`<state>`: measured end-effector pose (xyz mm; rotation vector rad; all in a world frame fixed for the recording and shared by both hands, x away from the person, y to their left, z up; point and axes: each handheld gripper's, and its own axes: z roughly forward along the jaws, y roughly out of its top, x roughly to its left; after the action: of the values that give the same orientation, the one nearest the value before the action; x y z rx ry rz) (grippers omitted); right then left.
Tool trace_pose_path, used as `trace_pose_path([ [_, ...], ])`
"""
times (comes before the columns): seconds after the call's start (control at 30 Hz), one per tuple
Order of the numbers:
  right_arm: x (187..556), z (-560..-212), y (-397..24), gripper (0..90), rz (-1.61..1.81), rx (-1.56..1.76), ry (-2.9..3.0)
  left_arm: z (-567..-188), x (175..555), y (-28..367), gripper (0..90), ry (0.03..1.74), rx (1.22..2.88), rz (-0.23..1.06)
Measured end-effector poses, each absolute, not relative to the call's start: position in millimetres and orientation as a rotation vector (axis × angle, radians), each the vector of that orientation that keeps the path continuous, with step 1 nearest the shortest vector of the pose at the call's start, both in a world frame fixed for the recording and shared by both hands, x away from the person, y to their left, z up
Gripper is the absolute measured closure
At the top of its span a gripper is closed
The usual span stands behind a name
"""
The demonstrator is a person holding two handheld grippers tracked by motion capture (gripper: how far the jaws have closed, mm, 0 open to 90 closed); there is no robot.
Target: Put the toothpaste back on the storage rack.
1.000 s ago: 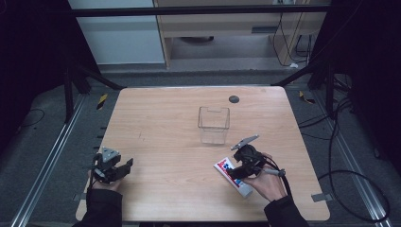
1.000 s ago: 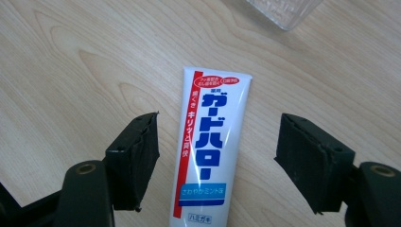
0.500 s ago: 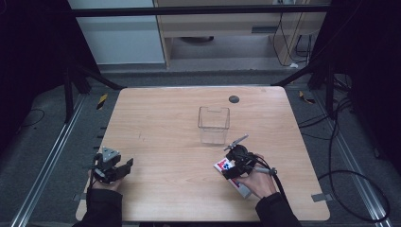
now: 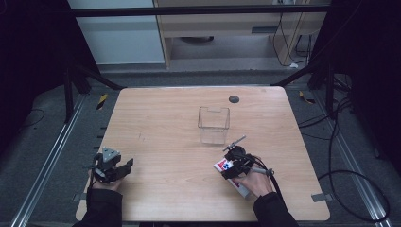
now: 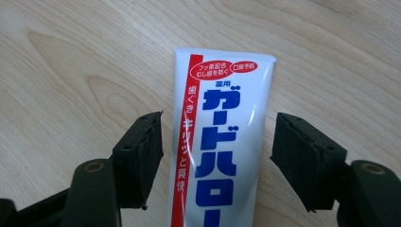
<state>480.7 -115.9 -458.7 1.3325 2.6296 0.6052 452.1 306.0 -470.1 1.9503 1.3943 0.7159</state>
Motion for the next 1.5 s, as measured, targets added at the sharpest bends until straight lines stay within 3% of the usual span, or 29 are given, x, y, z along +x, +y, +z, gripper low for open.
trace_pose_path([
  [1.07,484.6,-473.0,-109.7,41.1,0.524,1.361,2.638,-470.5,452.4,306.1,46.1,1.395,1.952,0.716],
  [1.5,482.1,-468.2,-113.4,61.9,0.560,1.381,2.617,-470.2,452.3,306.3,46.1,1.393,1.952,0.717],
])
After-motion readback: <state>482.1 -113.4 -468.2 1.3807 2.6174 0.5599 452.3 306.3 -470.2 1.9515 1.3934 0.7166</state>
